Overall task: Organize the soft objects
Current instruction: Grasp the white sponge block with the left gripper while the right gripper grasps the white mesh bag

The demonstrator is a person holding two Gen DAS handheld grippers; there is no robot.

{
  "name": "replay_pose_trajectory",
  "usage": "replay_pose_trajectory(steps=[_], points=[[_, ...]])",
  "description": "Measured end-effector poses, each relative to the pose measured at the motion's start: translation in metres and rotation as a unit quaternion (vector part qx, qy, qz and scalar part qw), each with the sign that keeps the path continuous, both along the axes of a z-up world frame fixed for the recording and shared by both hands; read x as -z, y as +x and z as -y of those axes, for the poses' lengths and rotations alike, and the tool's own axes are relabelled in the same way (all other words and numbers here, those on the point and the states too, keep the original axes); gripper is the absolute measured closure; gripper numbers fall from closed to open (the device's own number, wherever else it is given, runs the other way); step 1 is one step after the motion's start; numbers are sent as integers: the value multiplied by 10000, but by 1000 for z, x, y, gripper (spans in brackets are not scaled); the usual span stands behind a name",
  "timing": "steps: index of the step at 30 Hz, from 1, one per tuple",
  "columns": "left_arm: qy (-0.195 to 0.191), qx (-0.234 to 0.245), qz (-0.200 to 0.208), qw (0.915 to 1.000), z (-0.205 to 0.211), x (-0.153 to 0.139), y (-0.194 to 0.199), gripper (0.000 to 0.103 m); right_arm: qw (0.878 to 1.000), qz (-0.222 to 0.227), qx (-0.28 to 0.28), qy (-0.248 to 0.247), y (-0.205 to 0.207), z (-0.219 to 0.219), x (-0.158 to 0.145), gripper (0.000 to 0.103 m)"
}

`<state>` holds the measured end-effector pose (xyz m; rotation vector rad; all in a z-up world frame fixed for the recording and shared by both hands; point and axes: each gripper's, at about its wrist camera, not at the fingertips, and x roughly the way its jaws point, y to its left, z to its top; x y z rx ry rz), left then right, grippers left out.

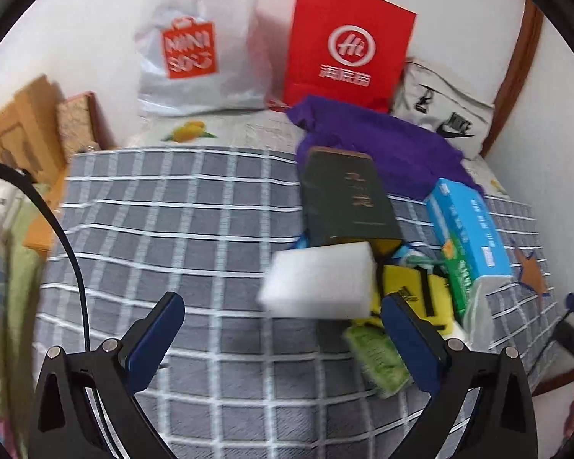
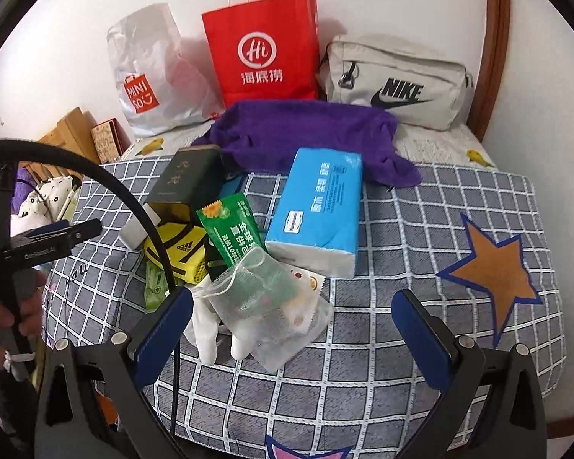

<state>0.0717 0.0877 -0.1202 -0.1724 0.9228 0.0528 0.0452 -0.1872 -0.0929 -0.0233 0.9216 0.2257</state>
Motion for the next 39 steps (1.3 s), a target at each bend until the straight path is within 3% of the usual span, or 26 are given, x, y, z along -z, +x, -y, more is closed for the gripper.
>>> replay_pose_trajectory(steps=[4, 14, 16, 17, 20, 27, 31, 37, 39], points=[[-388, 425, 5, 9983, 10, 12, 15, 0, 9998, -155, -22, -85, 11, -4, 13, 0], [-615, 722, -453, 9945, 14, 52, 55, 0, 9986, -510, 6, -158, 33, -2, 37, 0], [-609, 702, -525, 9943, 12, 57, 58, 5, 9982, -580, -1, -170, 38, -3, 41, 0], [-604, 685, -509, 9945, 13, 59, 59, 19, 9981, -593, -5, -178, 39, -3, 42, 0], [-724, 700, -398, 9941, 9, 55, 57, 20, 9980, -608, -35, -166, 43, -4, 44, 0], [-617, 769, -183, 9950, 5, 35, 49, 20, 9975, -582, -332, 212, 51, -17, 45, 0], [-578, 777, -187, 9951, 3, 32, 46, 20, 9955, -734, -577, 155, 55, -29, 60, 0], [-576, 794, -255, 9948, 4, 36, 46, 20, 9913, -1039, -592, 553, 68, -28, 85, 1], [-529, 831, -288, 9947, 7, 37, 46, 20, 9898, -1091, -617, 676, 69, -26, 91, 10]])
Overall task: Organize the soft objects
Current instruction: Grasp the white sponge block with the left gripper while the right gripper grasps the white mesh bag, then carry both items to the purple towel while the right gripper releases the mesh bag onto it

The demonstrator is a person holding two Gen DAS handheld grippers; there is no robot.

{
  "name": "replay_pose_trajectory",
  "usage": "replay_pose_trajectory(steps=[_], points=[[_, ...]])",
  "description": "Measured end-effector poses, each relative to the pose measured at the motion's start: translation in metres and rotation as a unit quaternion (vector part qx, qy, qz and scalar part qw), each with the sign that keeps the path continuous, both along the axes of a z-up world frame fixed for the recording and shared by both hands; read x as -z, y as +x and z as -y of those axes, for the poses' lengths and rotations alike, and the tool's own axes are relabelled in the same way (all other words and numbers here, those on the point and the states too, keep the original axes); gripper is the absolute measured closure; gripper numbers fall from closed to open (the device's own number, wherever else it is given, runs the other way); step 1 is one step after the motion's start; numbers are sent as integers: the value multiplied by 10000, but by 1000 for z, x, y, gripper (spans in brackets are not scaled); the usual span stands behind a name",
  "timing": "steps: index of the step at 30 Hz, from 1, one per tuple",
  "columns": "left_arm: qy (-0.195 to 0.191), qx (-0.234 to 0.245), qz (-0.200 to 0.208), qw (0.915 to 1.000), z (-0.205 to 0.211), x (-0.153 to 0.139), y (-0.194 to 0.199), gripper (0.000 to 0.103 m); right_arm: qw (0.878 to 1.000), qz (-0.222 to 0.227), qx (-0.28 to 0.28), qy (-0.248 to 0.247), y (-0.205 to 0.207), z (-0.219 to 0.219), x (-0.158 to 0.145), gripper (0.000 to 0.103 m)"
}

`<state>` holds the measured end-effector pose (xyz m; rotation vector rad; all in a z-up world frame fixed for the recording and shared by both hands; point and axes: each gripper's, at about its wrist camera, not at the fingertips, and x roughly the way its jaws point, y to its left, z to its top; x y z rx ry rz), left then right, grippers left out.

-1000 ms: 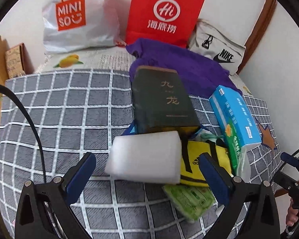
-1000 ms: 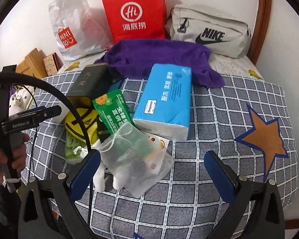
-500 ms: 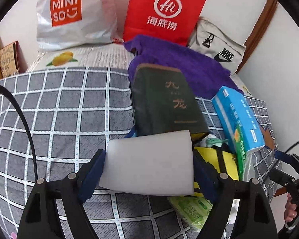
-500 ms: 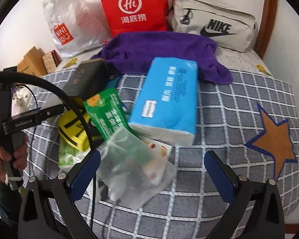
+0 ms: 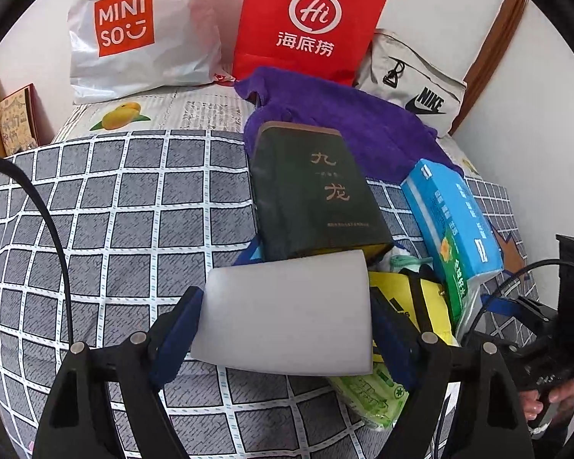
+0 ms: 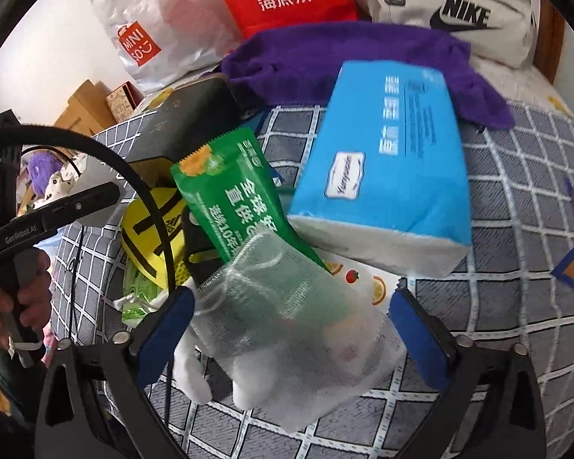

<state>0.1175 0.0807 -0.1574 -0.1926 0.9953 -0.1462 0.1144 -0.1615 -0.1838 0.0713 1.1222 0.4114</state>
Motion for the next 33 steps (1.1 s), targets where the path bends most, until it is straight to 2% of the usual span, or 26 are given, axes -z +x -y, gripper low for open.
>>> replay_pose_trajectory(steps=[1, 2, 3, 4, 5, 6, 8, 18, 23, 33], points=[[10, 9, -6, 10000, 1, 0, 0, 20, 10000, -45, -38, 61, 0, 1, 3, 17], [12, 17, -14, 10000, 2, 0, 0, 20, 9999, -82, -67, 79, 0, 2, 4, 37], [11, 23, -18, 10000, 2, 0, 0, 20, 9999, -92, -101, 88, 0, 3, 5, 48], [12, 25, -17, 10000, 3, 0, -1, 20, 9999, -38, -106, 97, -2, 5, 4, 50], [20, 26, -21, 10000, 4, 0, -1, 20, 9999, 7, -126, 98, -4, 7, 2, 60], [23, 27, -23, 10000, 4, -1, 0, 20, 9999, 51, -148, 47, -5, 8, 1, 79], [24, 30, -14, 10000, 5, -2, -1, 20, 9998, 76, -191, -71, -7, 12, 0, 92], [211, 24, 148, 9997, 4, -23, -7, 20, 9981, 566, 31, -234, -22, 37, -38, 94], [287, -37, 301, 9991, 0, -42, -6, 20, 9974, 720, 59, -74, -17, 47, -59, 94], [531, -200, 568, 9968, -6, -79, 21, 20, 9927, 1178, 226, -95, 27, 50, -102, 94]])
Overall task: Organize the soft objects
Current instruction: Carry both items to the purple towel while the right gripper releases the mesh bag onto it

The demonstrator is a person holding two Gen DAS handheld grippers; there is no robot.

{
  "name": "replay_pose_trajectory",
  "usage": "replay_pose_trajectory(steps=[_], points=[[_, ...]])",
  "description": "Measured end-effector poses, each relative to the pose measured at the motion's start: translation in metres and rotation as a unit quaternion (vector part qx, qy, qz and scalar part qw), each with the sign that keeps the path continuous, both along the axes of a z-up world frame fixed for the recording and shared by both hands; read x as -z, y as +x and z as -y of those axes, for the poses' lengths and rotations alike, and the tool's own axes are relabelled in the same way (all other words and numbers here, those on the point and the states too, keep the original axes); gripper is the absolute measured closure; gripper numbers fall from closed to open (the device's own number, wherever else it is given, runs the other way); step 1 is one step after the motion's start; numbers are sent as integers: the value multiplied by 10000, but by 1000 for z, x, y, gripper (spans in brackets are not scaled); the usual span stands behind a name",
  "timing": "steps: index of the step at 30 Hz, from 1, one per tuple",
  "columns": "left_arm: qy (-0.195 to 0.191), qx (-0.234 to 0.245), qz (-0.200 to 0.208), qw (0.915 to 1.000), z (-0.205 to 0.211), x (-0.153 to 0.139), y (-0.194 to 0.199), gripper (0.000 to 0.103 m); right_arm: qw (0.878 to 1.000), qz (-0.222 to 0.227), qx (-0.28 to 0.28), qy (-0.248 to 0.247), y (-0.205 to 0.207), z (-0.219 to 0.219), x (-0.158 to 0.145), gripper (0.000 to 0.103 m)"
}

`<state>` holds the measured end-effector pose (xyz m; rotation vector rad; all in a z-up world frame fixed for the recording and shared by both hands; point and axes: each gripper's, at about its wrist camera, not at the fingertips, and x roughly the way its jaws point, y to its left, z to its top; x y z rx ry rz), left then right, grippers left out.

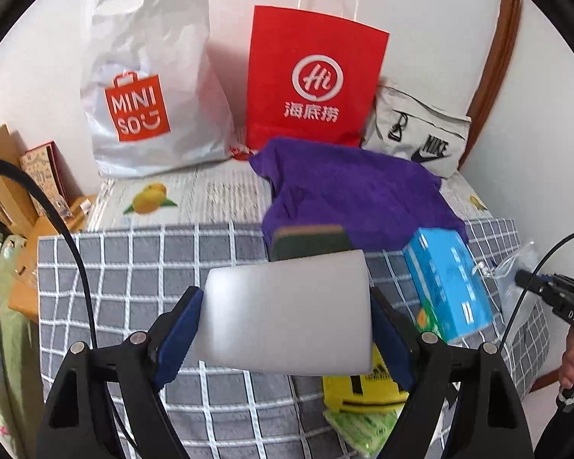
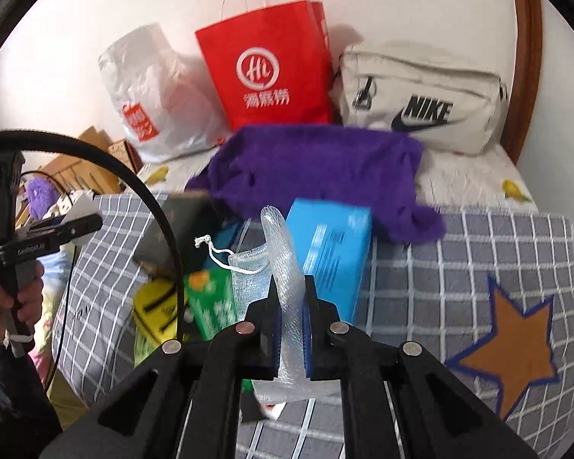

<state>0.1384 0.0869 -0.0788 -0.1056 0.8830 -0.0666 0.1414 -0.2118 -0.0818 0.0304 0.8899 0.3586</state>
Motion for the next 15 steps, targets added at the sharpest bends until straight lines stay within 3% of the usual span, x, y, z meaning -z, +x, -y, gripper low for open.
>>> replay_pose_trajectory(steps=[9, 15], points=[[235, -209, 125, 9994, 1, -10, 51, 20, 9996, 6, 267, 48, 78, 17, -6, 94], [329, -95, 141, 9993, 7, -10, 85, 20, 9984, -69, 534, -140, 138, 23, 6, 94]])
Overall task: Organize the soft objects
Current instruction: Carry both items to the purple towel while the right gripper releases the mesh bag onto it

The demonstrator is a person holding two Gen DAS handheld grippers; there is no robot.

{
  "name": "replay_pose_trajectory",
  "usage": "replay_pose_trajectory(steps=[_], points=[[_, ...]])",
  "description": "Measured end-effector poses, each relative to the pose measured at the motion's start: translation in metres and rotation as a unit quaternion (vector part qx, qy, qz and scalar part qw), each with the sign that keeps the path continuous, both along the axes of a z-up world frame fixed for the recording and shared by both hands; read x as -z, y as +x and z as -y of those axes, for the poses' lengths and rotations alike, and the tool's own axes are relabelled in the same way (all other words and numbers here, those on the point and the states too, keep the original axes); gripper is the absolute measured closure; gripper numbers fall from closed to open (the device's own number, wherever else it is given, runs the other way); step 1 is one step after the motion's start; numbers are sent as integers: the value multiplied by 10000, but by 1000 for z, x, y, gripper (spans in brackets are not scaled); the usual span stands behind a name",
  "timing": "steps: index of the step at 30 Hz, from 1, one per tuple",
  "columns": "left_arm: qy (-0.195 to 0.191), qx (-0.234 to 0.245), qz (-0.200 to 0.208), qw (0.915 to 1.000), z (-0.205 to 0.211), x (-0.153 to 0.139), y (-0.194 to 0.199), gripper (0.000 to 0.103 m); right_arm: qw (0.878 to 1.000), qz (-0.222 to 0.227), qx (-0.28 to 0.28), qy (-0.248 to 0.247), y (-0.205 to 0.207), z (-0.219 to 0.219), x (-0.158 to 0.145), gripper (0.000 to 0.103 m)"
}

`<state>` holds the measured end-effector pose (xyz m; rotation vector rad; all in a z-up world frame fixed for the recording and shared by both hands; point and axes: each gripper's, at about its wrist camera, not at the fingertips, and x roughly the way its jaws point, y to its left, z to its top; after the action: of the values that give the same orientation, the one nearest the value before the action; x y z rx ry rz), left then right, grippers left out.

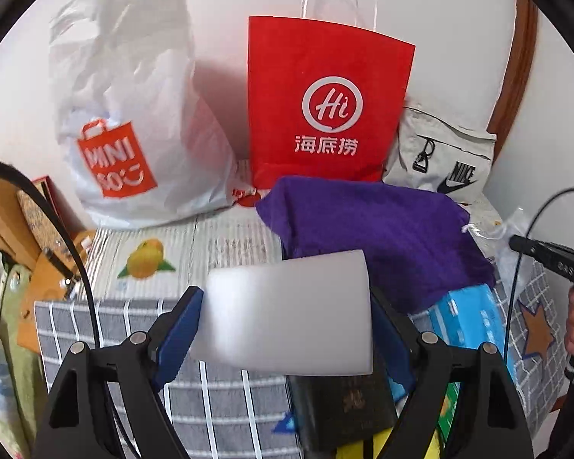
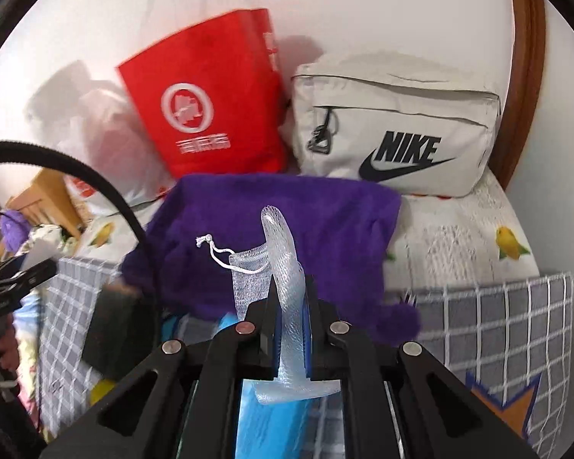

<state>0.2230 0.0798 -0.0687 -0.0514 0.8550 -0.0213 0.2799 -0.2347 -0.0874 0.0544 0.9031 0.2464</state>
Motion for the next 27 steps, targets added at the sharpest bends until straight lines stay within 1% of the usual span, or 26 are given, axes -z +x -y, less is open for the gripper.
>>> replay_pose_trajectory(steps=[3, 7, 13, 15, 16, 19, 20, 21, 22, 23, 25, 26, 27], points=[[-1, 41, -12, 10000, 3, 3, 16, 20, 9995, -261, 35, 177, 36, 3, 15, 94], [-39, 85, -69, 9999, 5, 7, 33, 20, 9990, -384, 192, 80, 77, 4, 32, 94], [58, 133, -157, 9998, 10, 16, 59, 20, 9967, -757, 276, 101, 122, 4, 63, 94], [67, 144, -221, 9996, 11, 21, 69, 20, 9943, -982, 388, 153, 138, 8, 79, 91], [45, 154, -258, 9995, 12, 23, 74, 20, 9924, -1147, 404, 162, 145, 10, 88, 91], [44, 231, -326, 9992, 16, 27, 83, 20, 9888, -1459, 316, 36, 156, 9, 106, 91], [59, 245, -325, 9992, 17, 28, 86, 20, 9888, -1465, 279, -15, 155, 9, 108, 90], [66, 266, -306, 9992, 19, 29, 88, 20, 9892, -1448, 242, -33, 153, 9, 108, 76], [58, 280, -292, 9992, 19, 29, 91, 20, 9896, -1424, 204, -67, 151, 9, 107, 66], [42, 289, -288, 9992, 20, 30, 93, 20, 9909, -1329, 204, -98, 148, 10, 104, 49], [9, 340, -350, 9988, 24, 34, 102, 20, 9928, -1189, 128, -37, 141, 11, 97, 42], [2, 357, -376, 9987, 25, 35, 106, 20, 9935, -1122, 148, -121, 137, 11, 94, 37], [9, 378, -410, 9984, 27, 38, 111, 20, 9942, -1039, 160, -218, 133, 11, 90, 36]])
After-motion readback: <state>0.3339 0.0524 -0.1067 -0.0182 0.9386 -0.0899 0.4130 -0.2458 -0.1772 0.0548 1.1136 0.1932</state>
